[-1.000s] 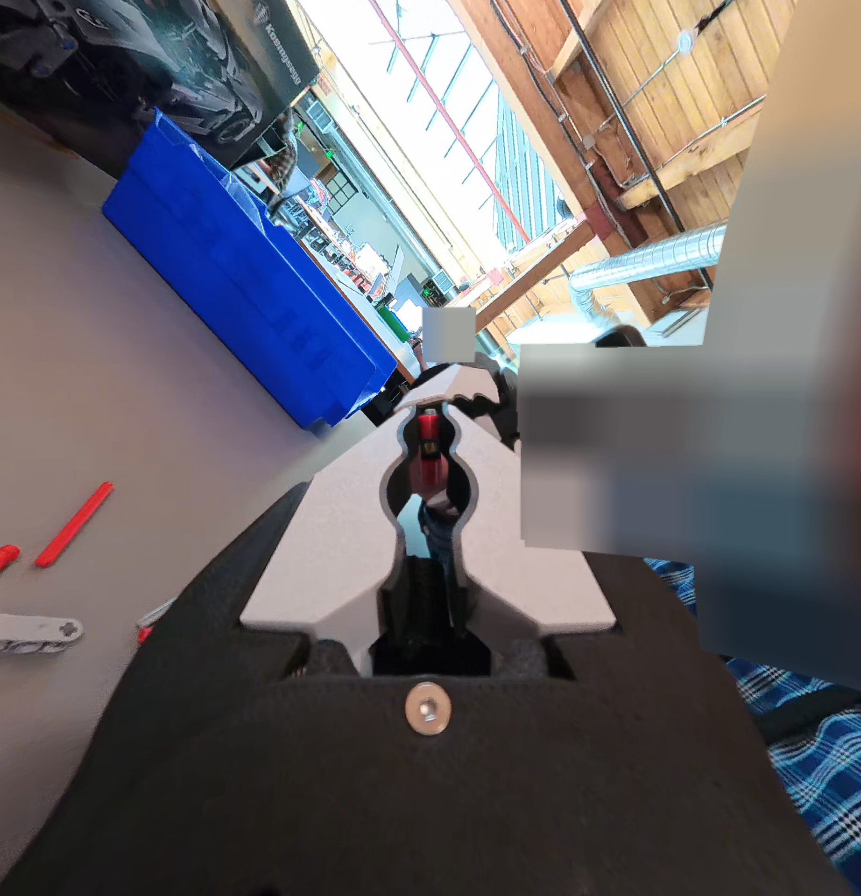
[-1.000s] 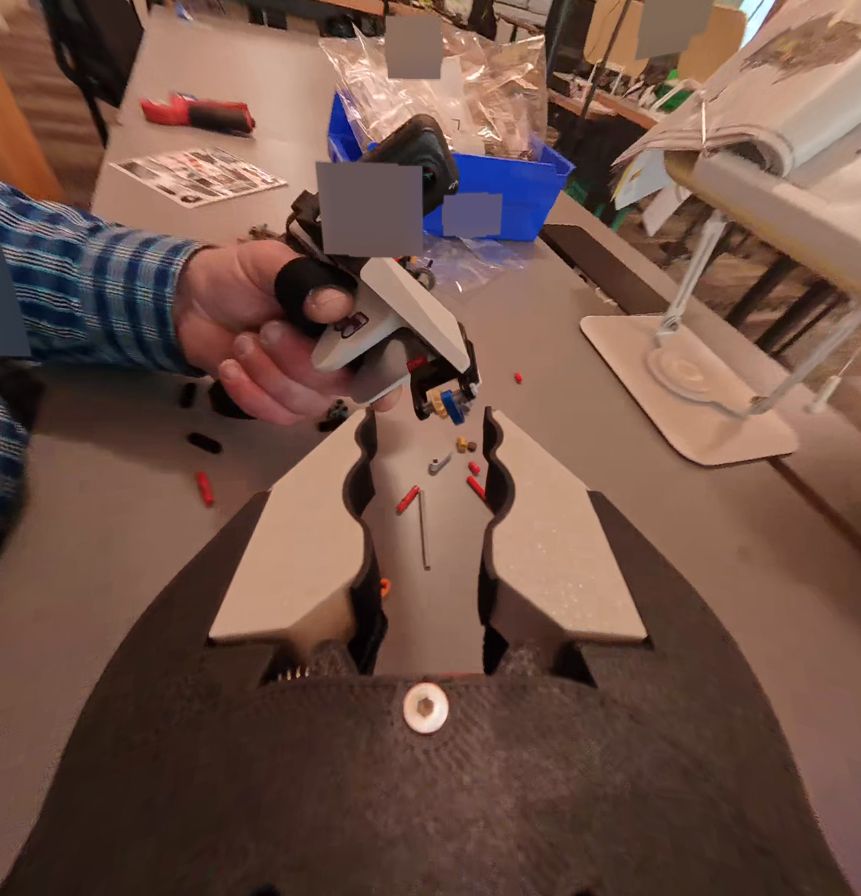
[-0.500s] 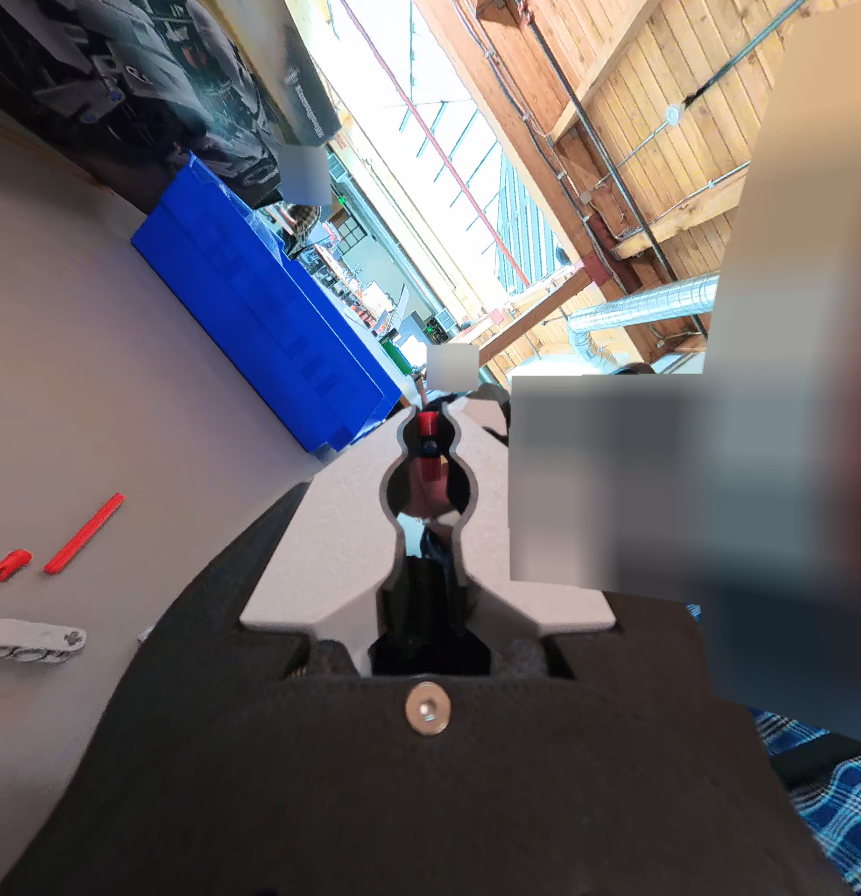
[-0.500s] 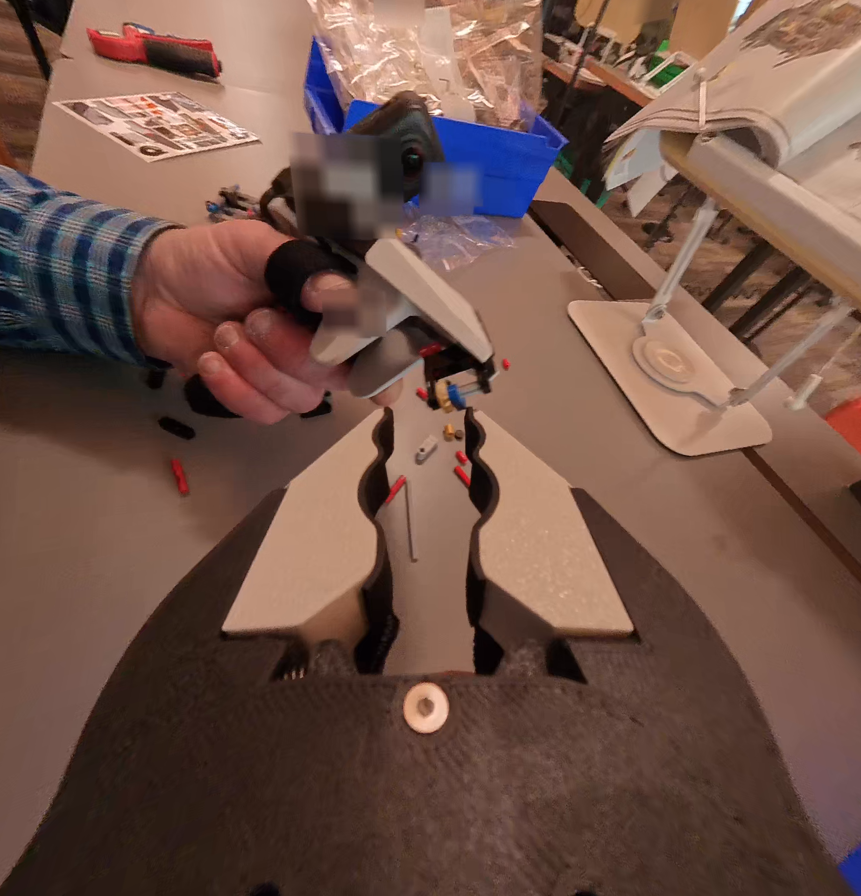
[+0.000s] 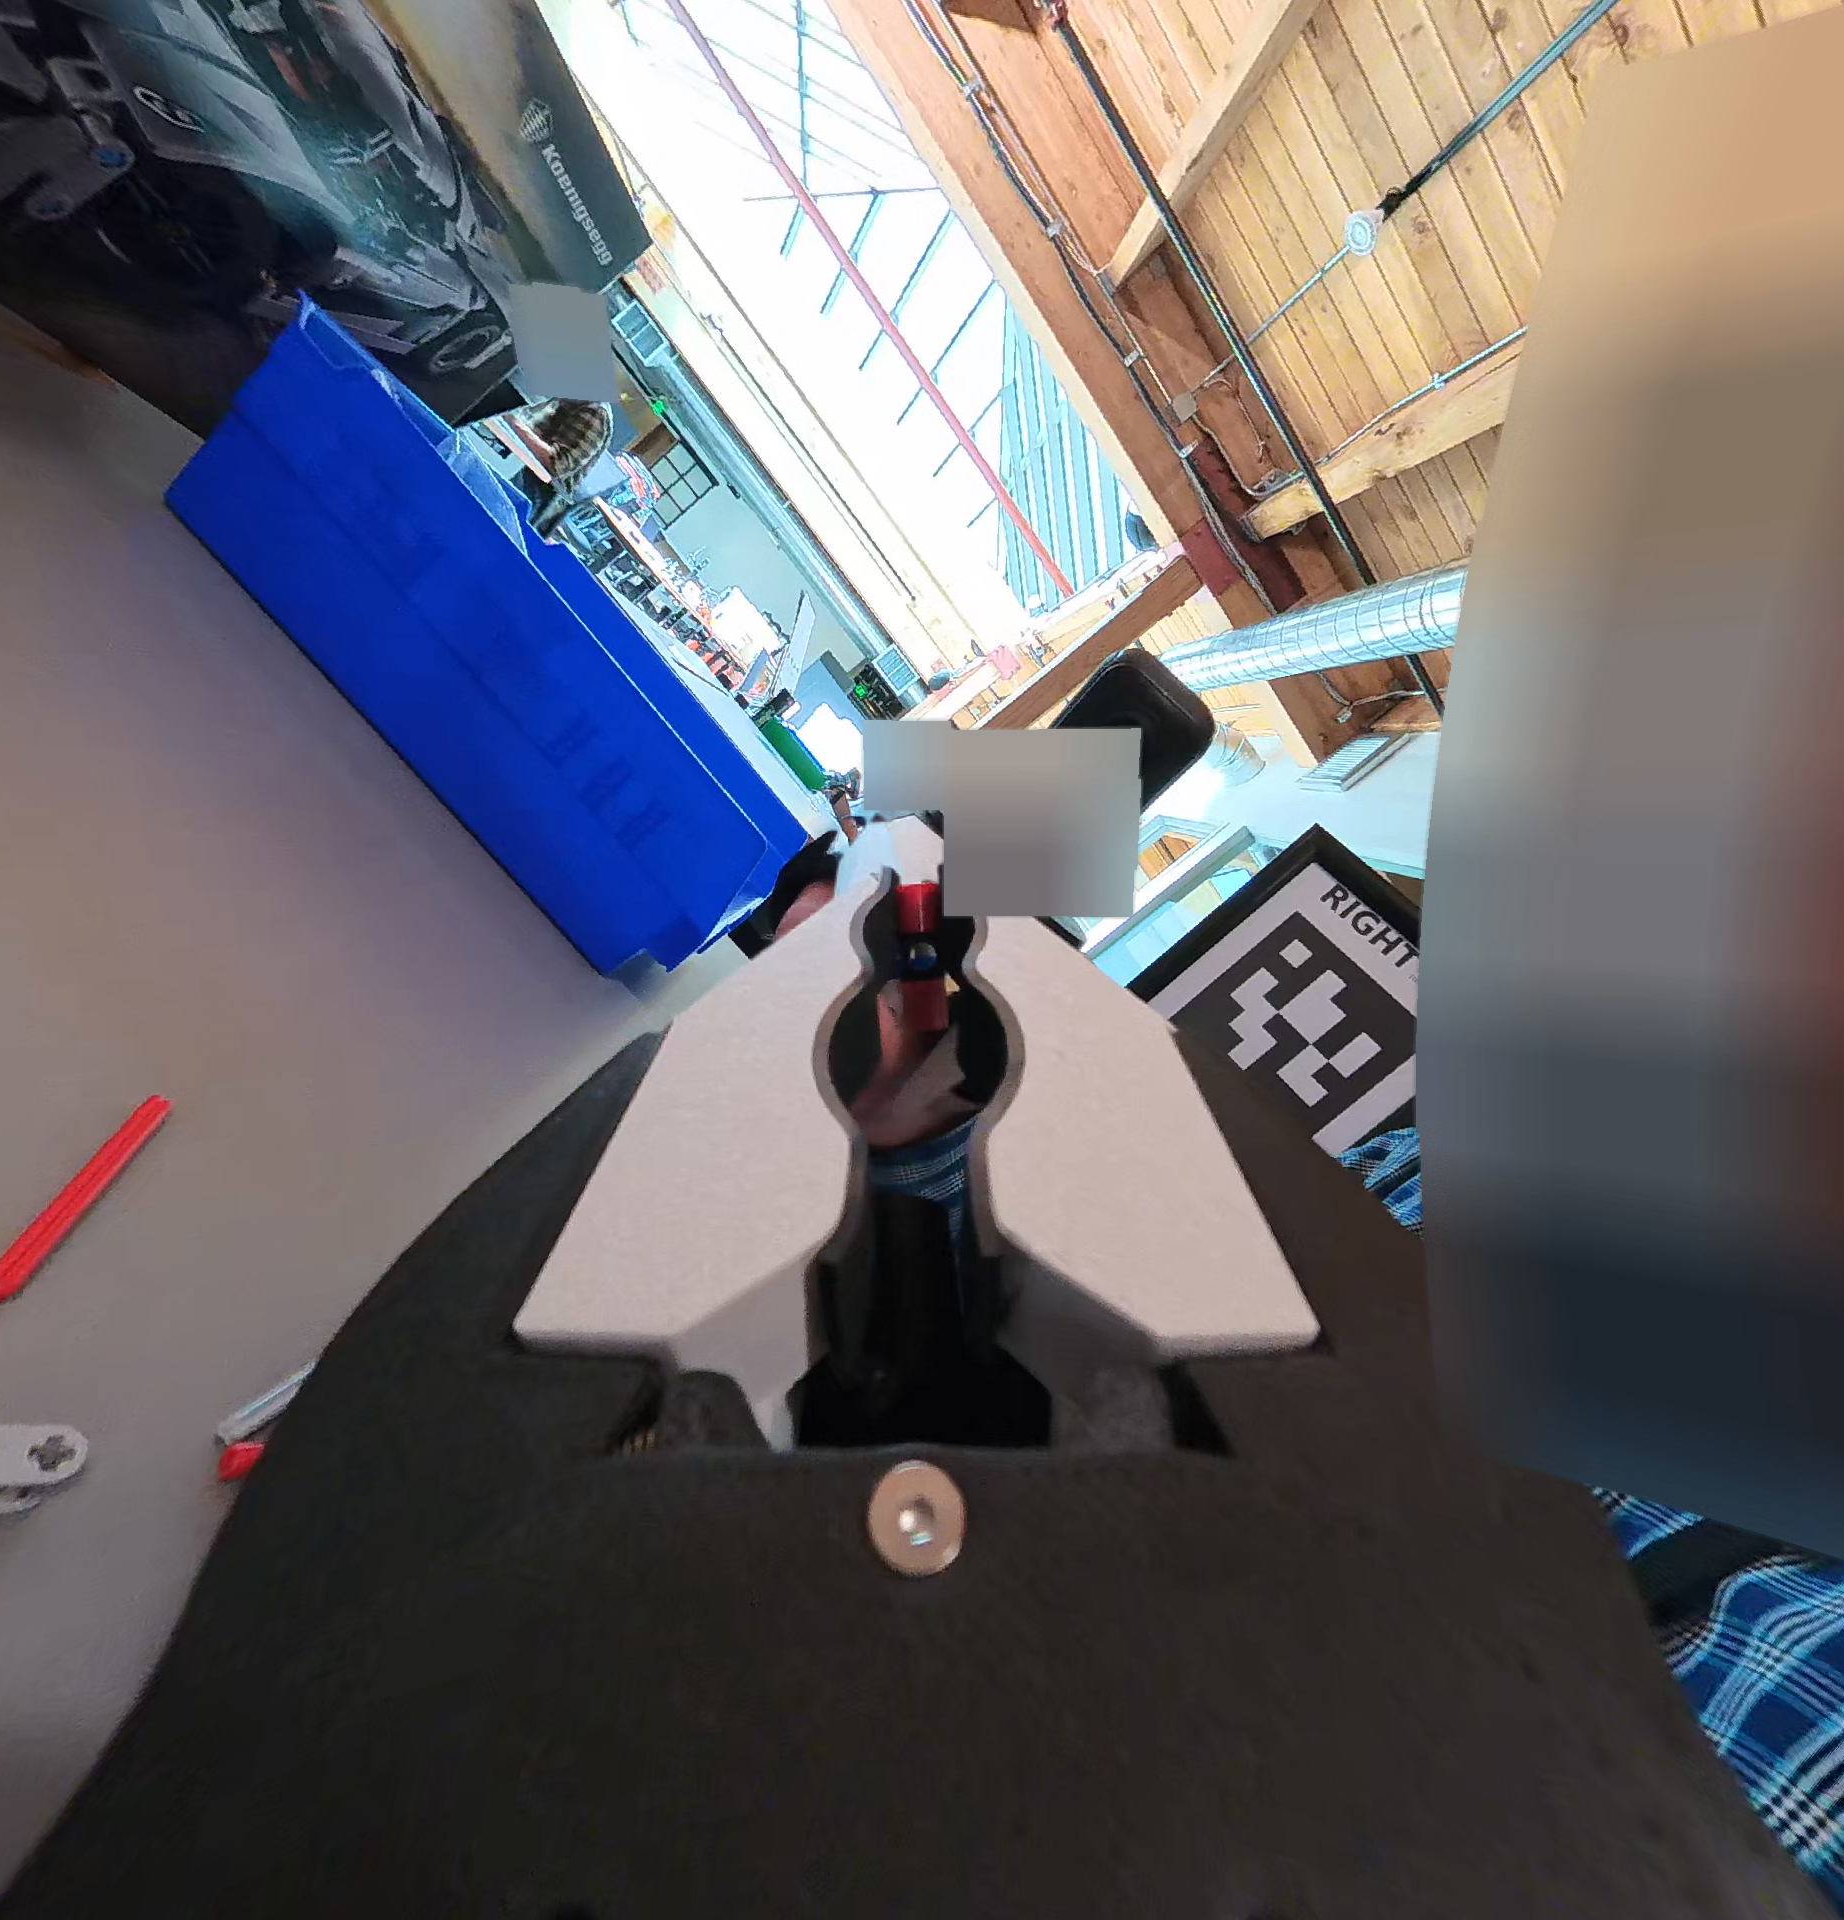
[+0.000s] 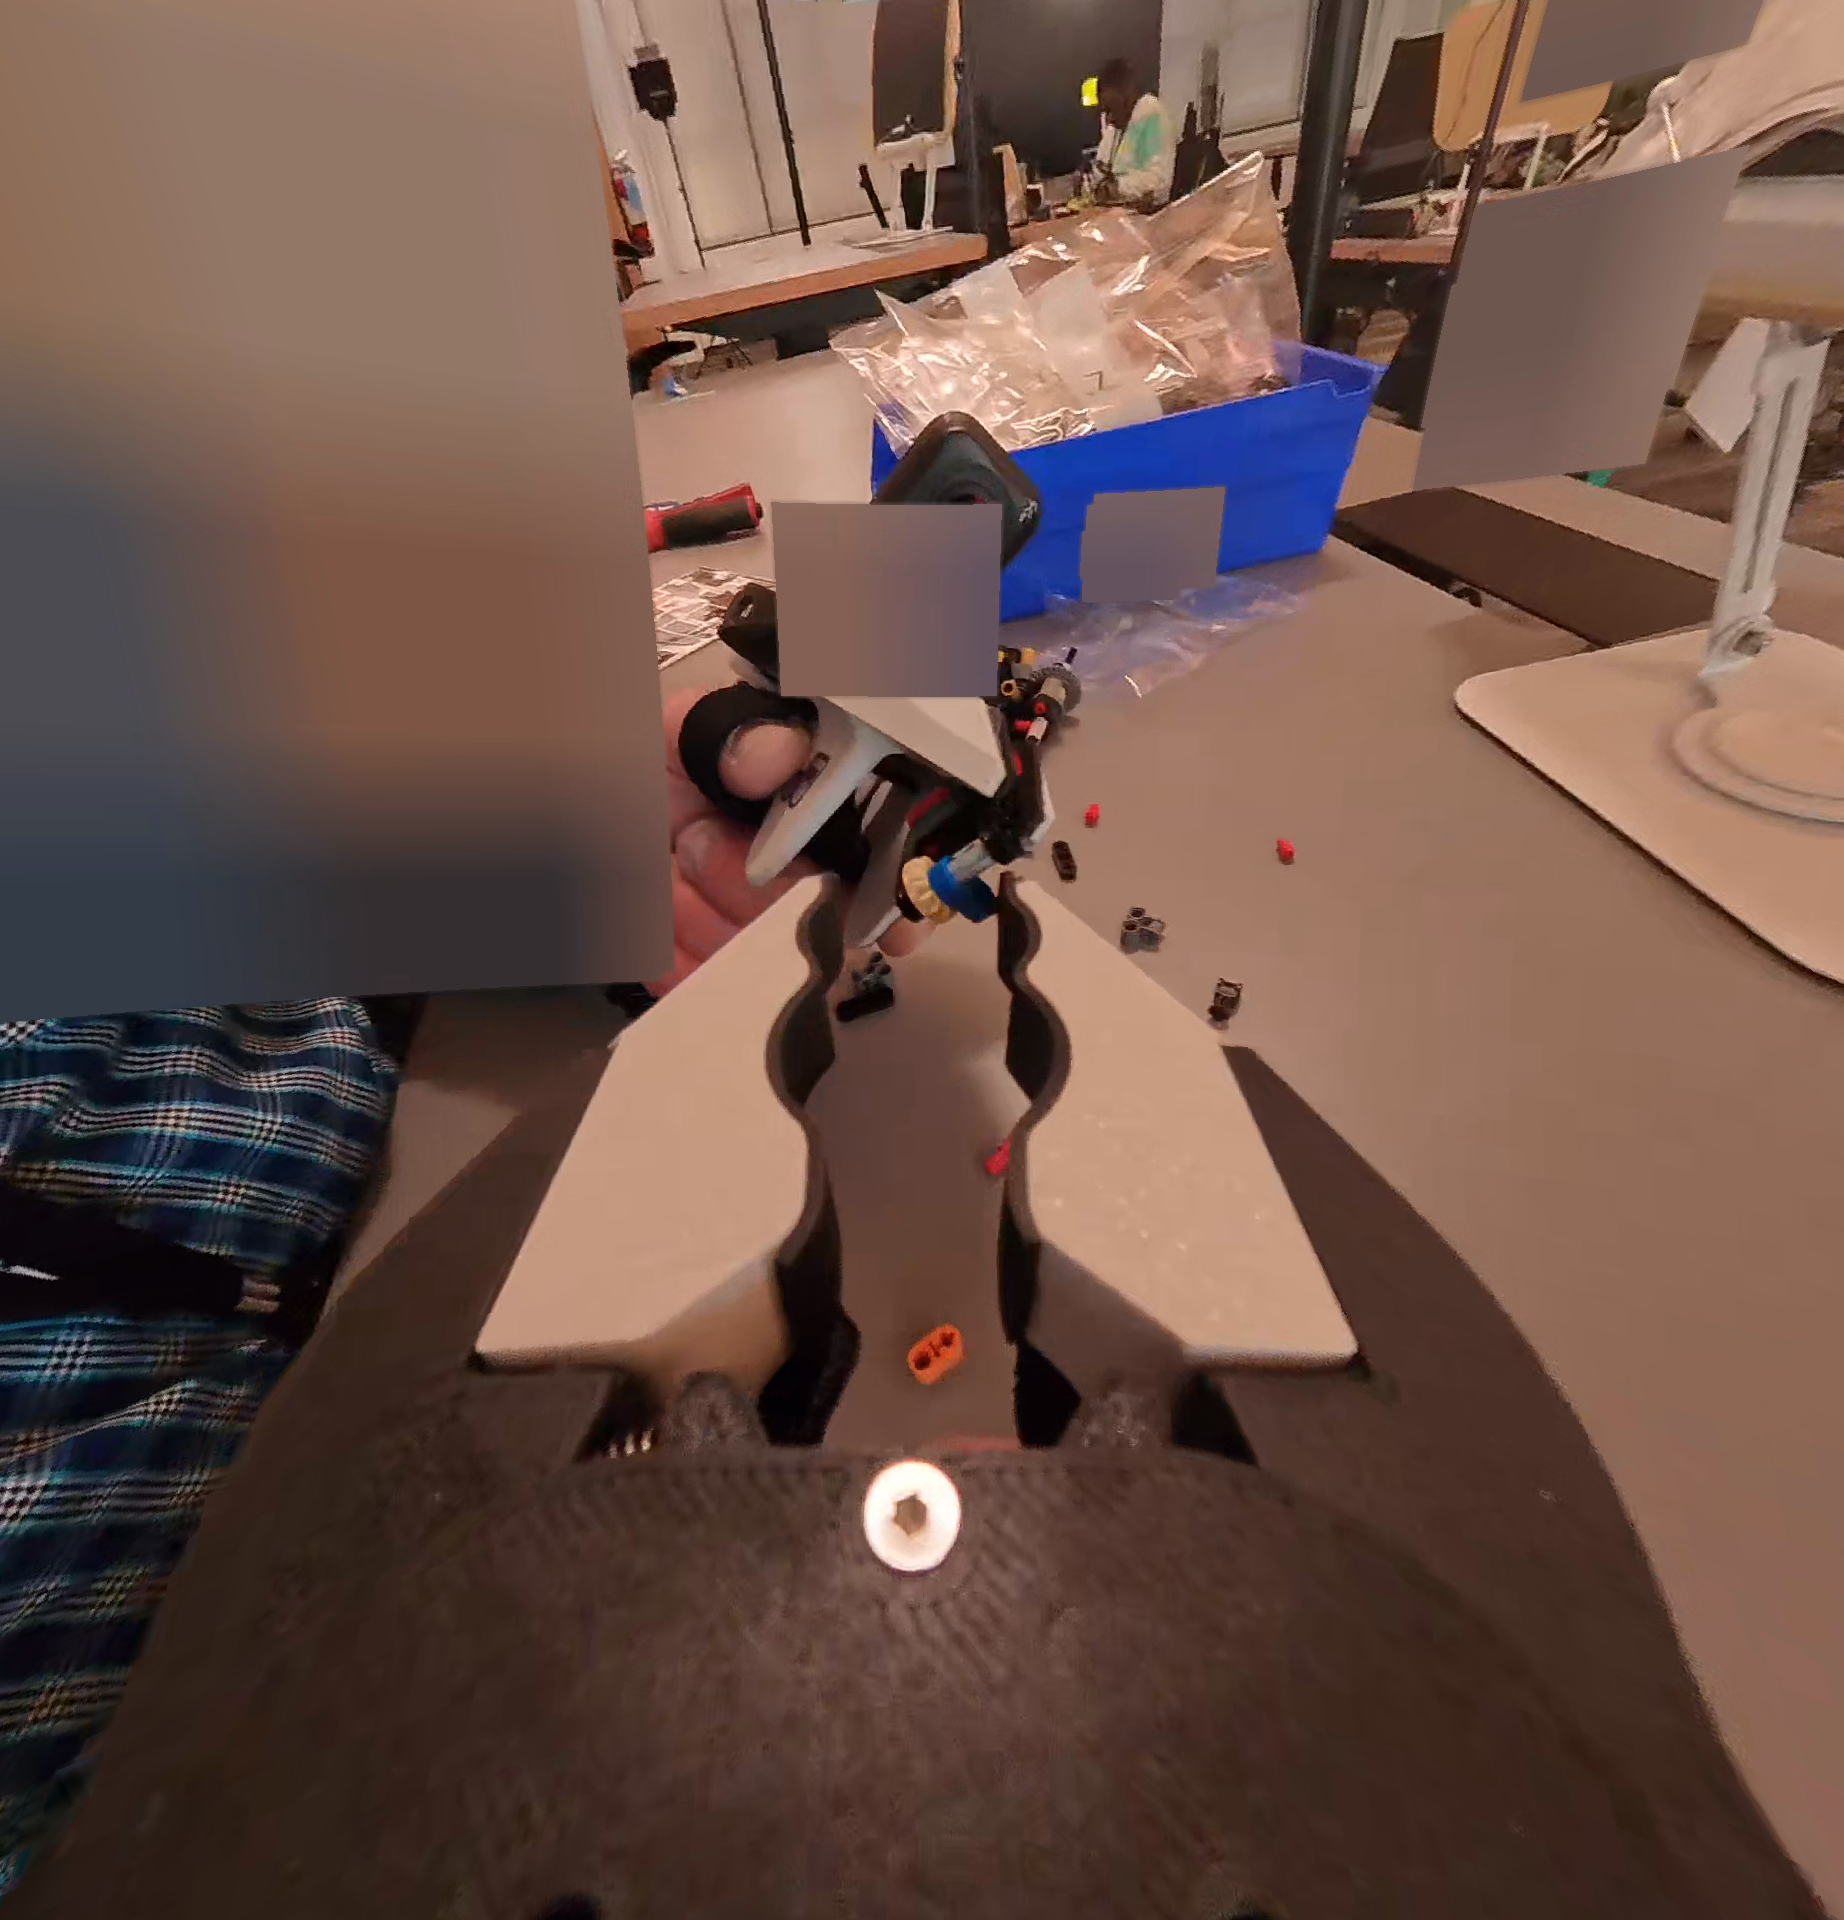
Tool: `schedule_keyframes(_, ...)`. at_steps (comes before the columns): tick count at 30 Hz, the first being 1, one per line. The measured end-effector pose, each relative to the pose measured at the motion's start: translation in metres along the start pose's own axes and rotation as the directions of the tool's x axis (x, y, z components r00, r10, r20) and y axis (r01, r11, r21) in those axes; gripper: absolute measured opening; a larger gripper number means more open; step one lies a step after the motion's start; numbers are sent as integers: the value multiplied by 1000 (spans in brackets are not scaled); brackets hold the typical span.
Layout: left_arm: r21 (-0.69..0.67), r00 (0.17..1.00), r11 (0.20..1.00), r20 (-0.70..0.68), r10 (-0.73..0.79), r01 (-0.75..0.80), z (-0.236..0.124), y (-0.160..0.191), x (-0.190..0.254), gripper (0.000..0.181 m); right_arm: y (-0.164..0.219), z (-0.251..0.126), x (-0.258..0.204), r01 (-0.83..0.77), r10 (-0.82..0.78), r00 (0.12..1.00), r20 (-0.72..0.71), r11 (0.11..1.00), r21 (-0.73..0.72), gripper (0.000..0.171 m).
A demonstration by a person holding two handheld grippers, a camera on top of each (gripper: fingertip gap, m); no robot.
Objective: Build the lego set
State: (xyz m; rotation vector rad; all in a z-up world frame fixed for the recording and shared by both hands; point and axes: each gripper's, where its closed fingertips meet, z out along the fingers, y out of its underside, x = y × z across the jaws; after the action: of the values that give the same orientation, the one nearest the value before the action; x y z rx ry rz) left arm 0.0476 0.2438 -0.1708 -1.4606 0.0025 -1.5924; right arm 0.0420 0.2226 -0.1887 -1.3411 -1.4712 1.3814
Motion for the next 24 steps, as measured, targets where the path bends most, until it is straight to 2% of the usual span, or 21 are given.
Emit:
schedule_keyframes(1,1,1000,1000,-4,-1,1,0,0,1,6,-1,-1,2,-11,11,1000,-2,1000,7,21)
schedule_keyframes(7,17,999,999,19,39,-40,-4,-6,-1,6,-14,-11,4,-185,175,980,90,976,115,7)
schedule_keyframes(9,11,999,999,16,37,-38,-3,-4,-1,6,-15,-11,6,-229,216,970,113,965,127,12)
schedule_keyframes(12,15,999,999,21,43,-43,-3,-4,-3,6,-9,-10,14,-236,229,971,68,966,107,26)
schedule_keyframes(14,12,999,999,19,45,-45,-2,-4,-2,6,-8,-10,15,-248,242,968,67,963,106,29)
schedule_keyframes(16,4,998,998,19,57,-57,0,-3,-2,6,-7,-8,13,-256,249,965,76,961,101,24)
schedule_keyframes(19,-1,996,996,34,86,-86,2,-2,-3,5,-8,-4,13,-301,291,952,97,947,114,10)
schedule_keyframes(24,4,990,991,49,134,-134,1,-3,-3,6,-8,-3,14,-383,366,921,132,911,150,5)
